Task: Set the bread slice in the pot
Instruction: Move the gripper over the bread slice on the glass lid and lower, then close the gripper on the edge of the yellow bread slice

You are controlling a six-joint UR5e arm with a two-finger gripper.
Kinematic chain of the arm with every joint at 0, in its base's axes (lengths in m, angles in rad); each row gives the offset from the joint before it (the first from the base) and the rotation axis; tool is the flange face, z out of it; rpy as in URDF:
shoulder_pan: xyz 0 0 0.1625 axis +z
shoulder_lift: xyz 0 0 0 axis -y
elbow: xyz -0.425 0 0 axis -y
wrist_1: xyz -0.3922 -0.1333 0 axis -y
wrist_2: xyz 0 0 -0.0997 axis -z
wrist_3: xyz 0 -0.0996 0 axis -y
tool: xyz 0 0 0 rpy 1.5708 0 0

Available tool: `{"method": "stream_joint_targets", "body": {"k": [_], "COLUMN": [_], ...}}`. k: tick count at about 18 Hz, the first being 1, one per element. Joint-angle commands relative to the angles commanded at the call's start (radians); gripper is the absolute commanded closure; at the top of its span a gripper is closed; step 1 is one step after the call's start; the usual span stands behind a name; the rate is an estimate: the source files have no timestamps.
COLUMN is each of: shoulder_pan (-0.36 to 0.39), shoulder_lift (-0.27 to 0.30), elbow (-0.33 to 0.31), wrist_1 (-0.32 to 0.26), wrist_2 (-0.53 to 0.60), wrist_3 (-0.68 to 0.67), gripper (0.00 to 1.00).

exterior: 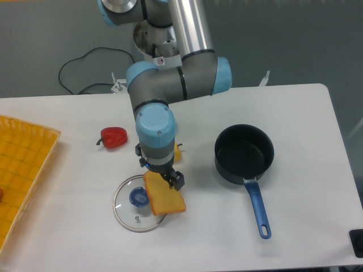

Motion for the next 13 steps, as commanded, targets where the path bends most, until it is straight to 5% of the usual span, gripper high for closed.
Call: {"method": "stream_joint_targets", "body": {"k": [13], "shoulder_pan": [0.000], "shoulder_lift": [-0.032], "elbow": [-0.005], "wrist_1": [0.005], "wrist_2": [-0.031], "wrist_3": [0.054], "gripper": [0.00]}}
